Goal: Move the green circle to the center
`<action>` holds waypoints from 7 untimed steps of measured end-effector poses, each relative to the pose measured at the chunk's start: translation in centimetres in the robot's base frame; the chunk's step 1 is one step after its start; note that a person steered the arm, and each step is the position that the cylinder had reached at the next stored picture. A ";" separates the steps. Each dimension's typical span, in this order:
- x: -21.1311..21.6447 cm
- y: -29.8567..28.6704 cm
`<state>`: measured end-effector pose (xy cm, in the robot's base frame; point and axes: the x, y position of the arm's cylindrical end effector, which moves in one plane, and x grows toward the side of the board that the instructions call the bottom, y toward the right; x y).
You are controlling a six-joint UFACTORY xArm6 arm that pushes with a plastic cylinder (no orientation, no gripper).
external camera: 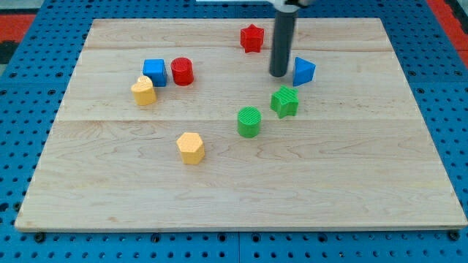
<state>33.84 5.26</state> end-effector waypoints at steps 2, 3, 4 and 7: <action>1.7 -4.4; 4.7 -3.9; 6.1 -3.6; 10.0 -2.3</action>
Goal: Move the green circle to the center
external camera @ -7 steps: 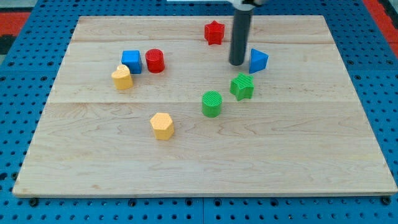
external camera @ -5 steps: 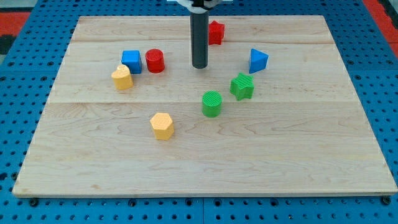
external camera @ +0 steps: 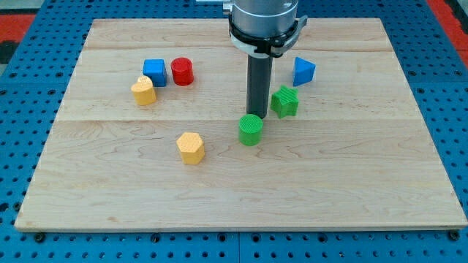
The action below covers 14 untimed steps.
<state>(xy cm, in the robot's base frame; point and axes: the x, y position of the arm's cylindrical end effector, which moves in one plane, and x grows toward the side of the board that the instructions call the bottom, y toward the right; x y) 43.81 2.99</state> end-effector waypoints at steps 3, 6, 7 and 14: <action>4.4 4.7; 2.2 -3.3; -0.8 -6.0; -3.2 -11.5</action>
